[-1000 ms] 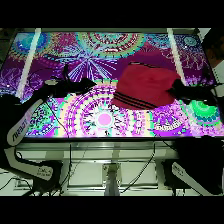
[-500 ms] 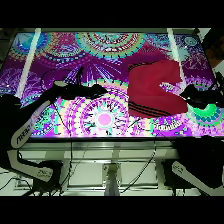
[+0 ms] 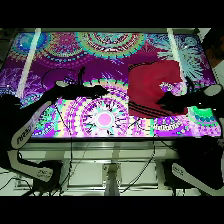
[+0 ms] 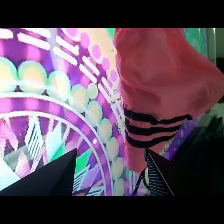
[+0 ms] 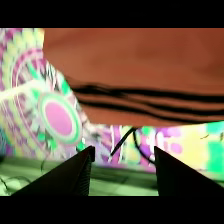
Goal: Fold the clothes and pants, and hang the long-sleeved shirts on hangers.
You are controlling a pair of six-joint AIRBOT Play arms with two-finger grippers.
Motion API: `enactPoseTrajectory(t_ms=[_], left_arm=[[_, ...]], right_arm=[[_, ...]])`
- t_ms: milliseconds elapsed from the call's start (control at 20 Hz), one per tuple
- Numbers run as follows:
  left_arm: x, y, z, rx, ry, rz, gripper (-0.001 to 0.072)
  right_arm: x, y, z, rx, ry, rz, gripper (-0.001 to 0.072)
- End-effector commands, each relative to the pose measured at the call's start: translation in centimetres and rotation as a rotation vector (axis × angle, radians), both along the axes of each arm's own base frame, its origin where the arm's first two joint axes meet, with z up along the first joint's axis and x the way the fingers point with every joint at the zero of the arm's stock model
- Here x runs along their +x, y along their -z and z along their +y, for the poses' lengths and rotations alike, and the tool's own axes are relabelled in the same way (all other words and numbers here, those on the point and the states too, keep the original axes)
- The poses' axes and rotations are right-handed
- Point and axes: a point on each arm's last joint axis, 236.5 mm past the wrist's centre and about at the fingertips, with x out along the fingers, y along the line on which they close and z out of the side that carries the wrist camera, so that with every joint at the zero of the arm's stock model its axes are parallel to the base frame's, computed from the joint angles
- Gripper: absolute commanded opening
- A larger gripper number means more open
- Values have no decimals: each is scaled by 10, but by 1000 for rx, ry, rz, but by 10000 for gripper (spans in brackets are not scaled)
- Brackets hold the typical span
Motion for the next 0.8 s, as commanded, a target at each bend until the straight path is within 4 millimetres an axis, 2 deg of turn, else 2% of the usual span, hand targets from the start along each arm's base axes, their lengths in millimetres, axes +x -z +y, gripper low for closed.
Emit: enactPoseTrajectory(t_ms=[0, 100, 300, 450, 550, 650, 750], left_arm=[[4, 1, 4, 6, -11, -10, 498], [5, 1, 5, 7, -15, -11, 498], [6, 1, 6, 9, -20, -13, 498], [7, 1, 6, 10, -22, -14, 498], [7, 1, 6, 10, -22, -14, 498], [7, 1, 6, 10, -22, -14, 498], [7, 1, 6, 10, -22, -13, 498]], right_arm=[[-25, 28, 51, 31, -32, 89, 405], [-30, 43, 65, 30, 11, 118, 405], [-38, 52, 94, 67, 9, 161, 407], [-25, 70, 117, 109, 56, 172, 407], [-27, 87, 130, 119, 65, 216, 407], [-23, 102, 132, 85, 67, 205, 406], [-1, 105, 127, 61, 122, 124, 406]])
